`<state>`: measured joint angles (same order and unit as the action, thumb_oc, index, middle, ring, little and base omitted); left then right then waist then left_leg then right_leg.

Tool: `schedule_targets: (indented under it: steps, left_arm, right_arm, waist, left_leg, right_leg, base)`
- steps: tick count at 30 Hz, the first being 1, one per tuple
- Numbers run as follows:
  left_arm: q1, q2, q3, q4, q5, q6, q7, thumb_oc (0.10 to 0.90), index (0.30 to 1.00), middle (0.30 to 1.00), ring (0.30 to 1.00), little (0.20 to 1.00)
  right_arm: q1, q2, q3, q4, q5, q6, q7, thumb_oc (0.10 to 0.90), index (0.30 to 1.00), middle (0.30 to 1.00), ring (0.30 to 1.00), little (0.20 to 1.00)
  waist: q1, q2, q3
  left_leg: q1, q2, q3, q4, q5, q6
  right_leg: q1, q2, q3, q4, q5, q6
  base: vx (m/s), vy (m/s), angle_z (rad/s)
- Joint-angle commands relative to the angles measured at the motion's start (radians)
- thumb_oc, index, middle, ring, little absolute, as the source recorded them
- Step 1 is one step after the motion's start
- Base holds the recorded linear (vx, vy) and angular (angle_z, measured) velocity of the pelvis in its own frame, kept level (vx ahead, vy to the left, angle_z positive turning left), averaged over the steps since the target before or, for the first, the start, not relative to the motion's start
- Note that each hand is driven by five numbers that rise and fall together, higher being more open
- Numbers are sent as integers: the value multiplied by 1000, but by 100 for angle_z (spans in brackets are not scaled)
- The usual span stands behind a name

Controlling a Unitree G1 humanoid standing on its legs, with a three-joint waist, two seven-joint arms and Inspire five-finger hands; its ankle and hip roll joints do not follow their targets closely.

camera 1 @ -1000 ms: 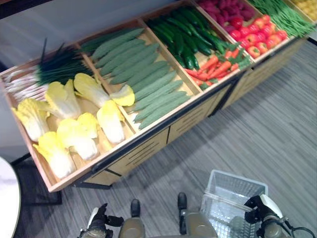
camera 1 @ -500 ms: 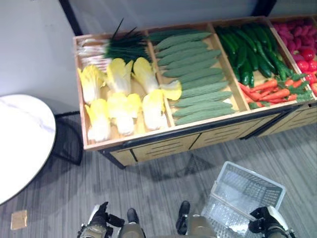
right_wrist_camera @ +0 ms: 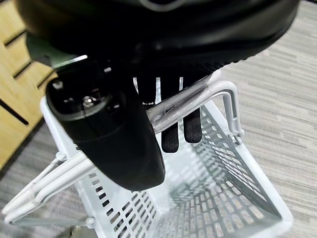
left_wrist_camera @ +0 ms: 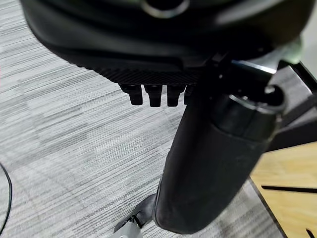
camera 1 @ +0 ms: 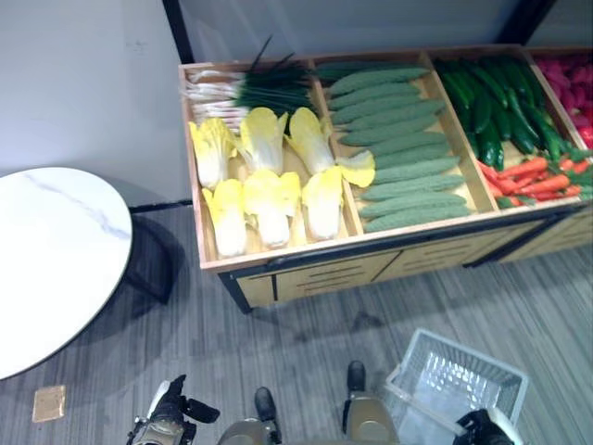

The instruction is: Get the vegetables into the basket

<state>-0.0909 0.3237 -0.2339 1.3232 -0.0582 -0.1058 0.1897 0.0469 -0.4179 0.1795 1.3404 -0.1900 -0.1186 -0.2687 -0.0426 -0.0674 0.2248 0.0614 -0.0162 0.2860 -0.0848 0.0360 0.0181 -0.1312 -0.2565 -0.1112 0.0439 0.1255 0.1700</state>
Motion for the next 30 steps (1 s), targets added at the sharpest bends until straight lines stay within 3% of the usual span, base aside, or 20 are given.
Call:
schedule_targets:
  steps: [1, 4, 10, 13, 15, 18, 20, 22, 25, 30]
  left_arm:
    - [-11, 7, 43, 8, -1, -21, 15, 900, 1000, 1000, 1000, 1000]
    - [6, -3, 65, 33, 18, -12, 24, 900, 1000, 1000, 1000, 1000]
    - [0, 11, 140, 31, 16, -23, 148, 900, 1000, 1000, 1000, 1000]
    - [-11, 60, 280, 5, -28, -70, 407, 900, 1000, 1000, 1000, 1000]
    - [-14, 76, 327, -8, -47, -79, 472, 900, 1000, 1000, 1000, 1000]
    - [-11, 88, 389, -91, -92, -102, 569, 900, 1000, 1000, 1000, 1000]
    - [19, 110, 437, -312, -88, -141, 661, 900, 1000, 1000, 1000, 1000]
    - [30, 119, 449, -388, -62, -145, 690, 900, 1000, 1000, 1000, 1000]
    - [67, 156, 475, -590, 85, -107, 764, 900, 1000, 1000, 1000, 1000]
    - [49, 180, 472, -736, 170, -81, 766, 900, 1000, 1000, 1000, 1000]
  right_arm:
    - [-58, -102, -18, -12, 31, -21, -33, 400, 300, 300, 300, 300]
    - [-29, -102, -39, -6, 46, -24, -33, 400, 300, 300, 300, 300]
    - [13, -83, -52, 20, 60, -38, -52, 400, 300, 300, 300, 300]
    - [39, -29, -42, 58, 56, -63, -97, 400, 300, 300, 300, 300]
    - [50, -15, -38, 65, 48, -68, -110, 400, 300, 300, 300, 300]
    - [61, -6, -36, 86, 44, -66, -116, 400, 300, 300, 300, 300]
    - [69, -5, -46, 89, 32, -51, -115, 400, 300, 300, 300, 300]
    - [72, -6, -49, 86, 26, -49, -113, 400, 300, 300, 300, 300]
    - [77, -1, -50, 64, 2, -50, -105, 400, 300, 300, 300, 300]
    - [67, -9, -31, 41, -11, -47, -94, 400, 300, 300, 300, 300]
  waist:
    - [8, 10, -4]
    - [11, 11, -27]
    - [15, 12, -50]
    - [24, 4, -71]
    - [22, 0, -76]
    - [18, -3, -84]
    - [24, -3, -92]
    - [25, -3, -95]
    - [26, -11, -104]
    - [22, -18, -109]
  left_leg:
    - [-62, 117, -67, 90, -4, -101]
    - [-50, 154, -86, 23, 51, -132]
    - [-38, 168, -99, -1, 67, -148]
    - [-33, 175, -98, -2, 64, -159]
    - [-31, 177, -99, -2, 63, -162]
    - [-22, 177, -100, -2, 57, -165]
    - [-19, 174, -106, -2, 50, -166]
    - [-19, 174, -108, -2, 49, -167]
    - [-17, 169, -112, -2, 40, -166]
    - [-19, 168, -106, -2, 35, -168]
  right_leg:
    - [29, 32, 6, 8, -15, 22]
    - [62, 65, -25, -37, -21, 9]
    - [109, 80, -63, -104, -9, 4]
    - [131, 80, -75, -123, -5, 8]
    - [136, 78, -78, -124, -6, 10]
    - [145, 76, -83, -121, -9, 12]
    - [154, 68, -96, -122, -10, 16]
    - [158, 65, -101, -123, -10, 18]
    - [161, 60, -106, -125, -8, 24]
    - [156, 57, -100, -127, -3, 28]
  base:
    - [48, -220, 0]
    - [39, -225, -2]
    - [43, -85, 14]
    - [45, -54, 5]
    - [21, -5, 1]
    - [24, 0, 0]
    - [13, 8, 2]
    - [14, 13, 12]
    - [21, 26, 16]
    - [5, 7, 2]
